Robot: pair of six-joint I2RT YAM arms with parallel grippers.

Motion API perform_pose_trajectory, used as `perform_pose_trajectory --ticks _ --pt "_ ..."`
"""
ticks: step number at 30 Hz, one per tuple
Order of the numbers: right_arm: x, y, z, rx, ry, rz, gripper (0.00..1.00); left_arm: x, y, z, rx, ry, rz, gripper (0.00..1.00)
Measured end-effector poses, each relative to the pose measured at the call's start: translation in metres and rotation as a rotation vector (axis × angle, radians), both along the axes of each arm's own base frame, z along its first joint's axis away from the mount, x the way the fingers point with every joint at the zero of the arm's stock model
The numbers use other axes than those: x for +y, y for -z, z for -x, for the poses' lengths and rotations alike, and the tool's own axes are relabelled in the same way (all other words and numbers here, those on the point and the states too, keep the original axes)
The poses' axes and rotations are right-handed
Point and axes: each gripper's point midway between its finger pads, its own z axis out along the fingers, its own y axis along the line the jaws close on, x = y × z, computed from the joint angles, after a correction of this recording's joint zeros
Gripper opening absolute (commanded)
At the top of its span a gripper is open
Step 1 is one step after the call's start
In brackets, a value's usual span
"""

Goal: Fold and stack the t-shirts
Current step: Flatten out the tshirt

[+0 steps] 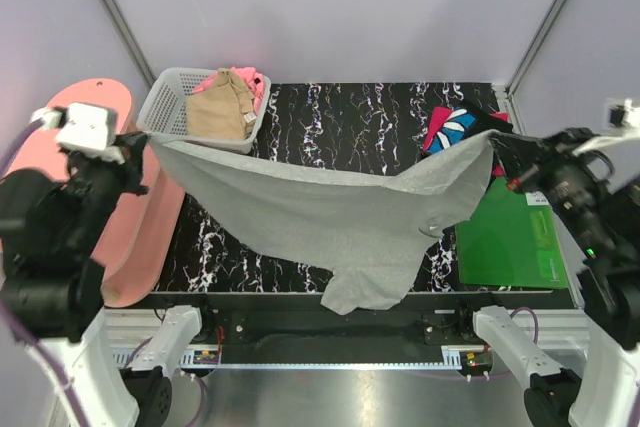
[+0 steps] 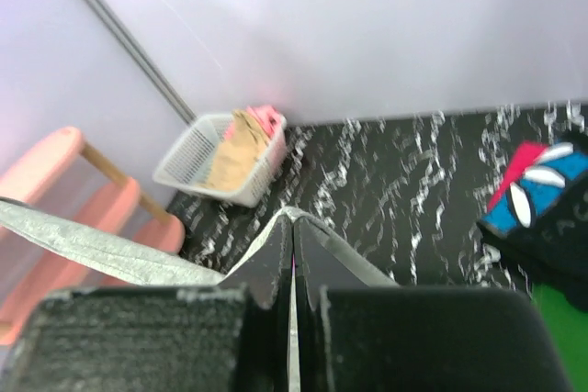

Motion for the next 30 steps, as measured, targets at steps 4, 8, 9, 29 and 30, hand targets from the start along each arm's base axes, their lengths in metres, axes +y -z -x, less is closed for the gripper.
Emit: perform_pose_trajectory --ticks 4,8,9,29,30 --pt "-0.003 -0.045 0.048 -0.133 -0.026 -0.018 0.00 -0.006 -0.063 0.048 -0.163 0.018 0.005 0.00" --pt "-0.004 -0.075 0.081 -0.232 -0.053 -0.035 0.00 -0.010 -0.095 0.082 -0.267 0.028 0.006 0.00" --pt "-0.004 -0.078 0.085 -0.245 -0.054 -0.037 0.00 -0.010 -0.094 0.084 -0.266 0.028 0.006 0.00" --pt "0.000 0.239 -0.205 0.638 0.180 0.165 0.00 0.057 0.270 -0.134 0.747 -0.180 -0.138 0.00" --pt "0.001 0.250 -0.212 0.660 0.180 0.171 0.00 0.059 0.279 -0.142 0.766 -0.181 -0.147 0.00"
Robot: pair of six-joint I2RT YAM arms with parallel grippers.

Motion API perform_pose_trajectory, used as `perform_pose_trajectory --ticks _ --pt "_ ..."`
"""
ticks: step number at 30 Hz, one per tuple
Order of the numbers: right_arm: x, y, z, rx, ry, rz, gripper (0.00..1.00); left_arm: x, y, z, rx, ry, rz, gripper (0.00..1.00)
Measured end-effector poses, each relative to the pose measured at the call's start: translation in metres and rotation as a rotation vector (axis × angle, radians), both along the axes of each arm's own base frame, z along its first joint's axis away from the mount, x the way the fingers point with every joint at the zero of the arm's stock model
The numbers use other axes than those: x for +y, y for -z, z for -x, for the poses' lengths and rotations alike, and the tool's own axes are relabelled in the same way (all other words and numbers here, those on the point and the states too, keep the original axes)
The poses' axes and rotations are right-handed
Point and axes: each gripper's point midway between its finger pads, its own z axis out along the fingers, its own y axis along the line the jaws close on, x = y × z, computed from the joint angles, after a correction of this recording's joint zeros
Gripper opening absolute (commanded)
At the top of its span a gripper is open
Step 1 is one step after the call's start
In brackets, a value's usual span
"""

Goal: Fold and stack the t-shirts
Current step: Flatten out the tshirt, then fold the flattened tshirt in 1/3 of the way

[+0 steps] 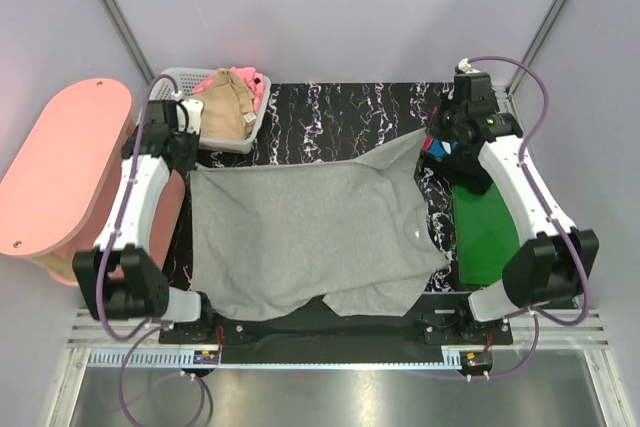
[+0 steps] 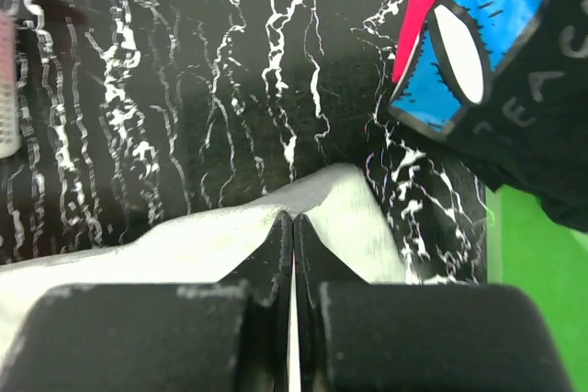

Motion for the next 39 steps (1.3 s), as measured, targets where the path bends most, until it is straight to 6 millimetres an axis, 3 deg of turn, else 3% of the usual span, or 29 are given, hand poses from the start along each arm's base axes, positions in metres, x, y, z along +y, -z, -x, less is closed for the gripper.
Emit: perform_pose_trajectory --ticks 3,10,17,20,24,31,35,39 --pt "0.003 0.016 -0.019 0.020 0.000 0.003 0.00 0.006 0.021 -0.024 0.045 -0.006 -0.021 0.00" --pt "0.008 0.007 -0.050 -0.030 0.000 -0.005 0.00 0.020 0.033 -0.072 0.054 -0.024 -0.073 0.00" --pt "0.008 0.009 -0.051 -0.035 0.001 -0.005 0.00 0.019 0.031 -0.083 0.036 -0.025 -0.084 0.00" --pt "0.007 0.025 -0.043 -0.001 0.004 -0.004 0.00 0.012 0.029 -0.075 0.027 -0.008 -0.086 0.00" --pt "0.004 0.044 -0.020 0.055 0.011 -0.007 0.00 -0.006 0.019 -0.042 0.003 0.038 -0.089 0.00" --pt "-0.002 0.036 0.028 0.045 0.029 -0.033 0.00 -0.021 0.005 0.007 -0.057 0.099 -0.090 0.00" --pt "-0.004 0.029 0.052 0.022 0.033 -0.051 0.00 -0.022 0.024 0.031 -0.023 0.114 -0.096 0.00" --pt "-0.006 0.044 0.074 0.055 0.036 -0.055 0.00 -0.021 0.057 0.053 0.053 0.122 -0.097 0.00"
